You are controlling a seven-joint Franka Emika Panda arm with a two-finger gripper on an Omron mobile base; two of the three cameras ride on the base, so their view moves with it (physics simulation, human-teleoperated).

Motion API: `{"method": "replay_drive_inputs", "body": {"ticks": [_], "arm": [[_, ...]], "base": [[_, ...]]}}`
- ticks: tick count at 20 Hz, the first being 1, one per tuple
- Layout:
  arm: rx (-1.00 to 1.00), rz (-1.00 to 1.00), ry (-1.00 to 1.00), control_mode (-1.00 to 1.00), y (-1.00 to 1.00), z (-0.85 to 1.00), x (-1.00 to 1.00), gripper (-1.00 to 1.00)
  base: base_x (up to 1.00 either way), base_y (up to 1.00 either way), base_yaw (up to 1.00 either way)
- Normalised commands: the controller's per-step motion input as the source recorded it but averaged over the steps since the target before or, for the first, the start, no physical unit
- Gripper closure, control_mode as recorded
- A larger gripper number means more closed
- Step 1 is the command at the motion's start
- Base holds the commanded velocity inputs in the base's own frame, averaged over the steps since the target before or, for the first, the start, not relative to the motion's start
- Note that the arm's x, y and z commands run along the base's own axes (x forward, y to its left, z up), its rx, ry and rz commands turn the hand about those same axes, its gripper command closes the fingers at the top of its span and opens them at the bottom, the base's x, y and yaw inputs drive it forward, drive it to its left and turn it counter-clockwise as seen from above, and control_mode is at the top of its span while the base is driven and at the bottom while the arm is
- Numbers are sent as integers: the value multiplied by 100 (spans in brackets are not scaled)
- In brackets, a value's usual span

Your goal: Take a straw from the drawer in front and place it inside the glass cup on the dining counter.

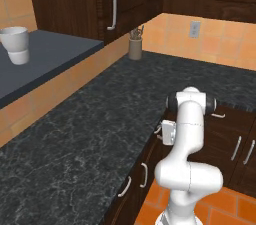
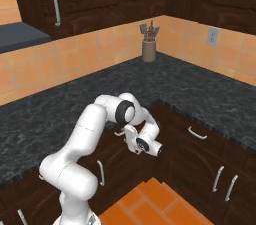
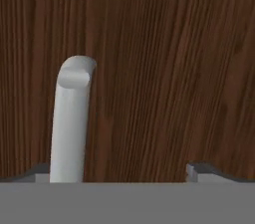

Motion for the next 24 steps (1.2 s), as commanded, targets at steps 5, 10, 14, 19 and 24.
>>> {"method": "replay_drive_inputs", "body": {"ticks": [5, 10, 14, 19, 24], "arm": [[0, 0, 1, -100, 14, -15, 0, 100], [-4, 0, 4, -100, -5, -3, 1, 100], [0, 0, 8, -100, -44, 0, -9, 100], [0, 0, 11, -100, -67, 0, -4, 100], [0, 0, 8, -100, -82, 0, -1, 100]], "base": [[0, 0, 0], [0, 0, 0], [0, 0, 0], [0, 0, 0], [0, 0, 0]]}}
